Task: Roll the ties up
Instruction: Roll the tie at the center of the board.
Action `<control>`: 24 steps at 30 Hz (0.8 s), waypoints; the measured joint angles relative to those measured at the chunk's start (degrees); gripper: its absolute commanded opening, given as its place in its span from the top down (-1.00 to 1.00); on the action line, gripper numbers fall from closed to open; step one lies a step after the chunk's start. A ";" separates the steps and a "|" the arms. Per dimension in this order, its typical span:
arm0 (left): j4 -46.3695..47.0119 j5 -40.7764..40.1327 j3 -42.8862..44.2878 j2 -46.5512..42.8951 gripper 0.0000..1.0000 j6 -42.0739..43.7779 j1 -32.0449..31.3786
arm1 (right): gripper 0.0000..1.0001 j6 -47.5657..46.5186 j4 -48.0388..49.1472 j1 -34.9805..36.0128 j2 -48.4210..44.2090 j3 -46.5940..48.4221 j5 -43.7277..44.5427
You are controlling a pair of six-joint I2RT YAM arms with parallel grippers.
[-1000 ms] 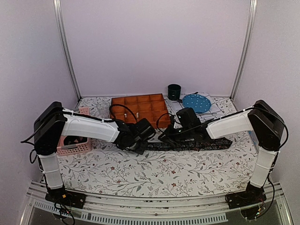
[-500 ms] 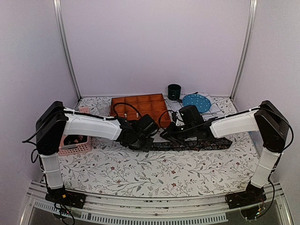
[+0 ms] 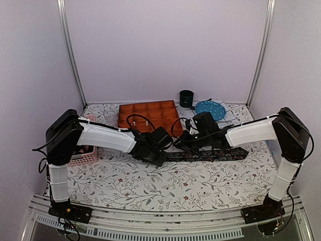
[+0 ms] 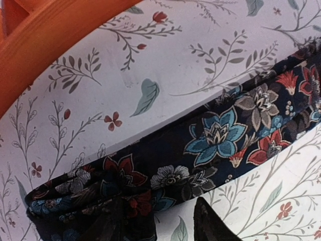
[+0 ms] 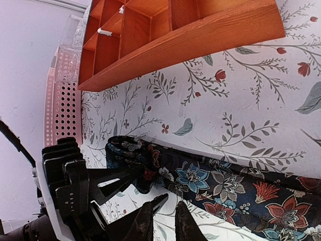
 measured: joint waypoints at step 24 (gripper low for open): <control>1.42 -5.07 -11.76 -23.98 -0.40 -3.72 -0.02 | -0.66 -29.18 -15.43 1.20 0.20 13.86 -0.52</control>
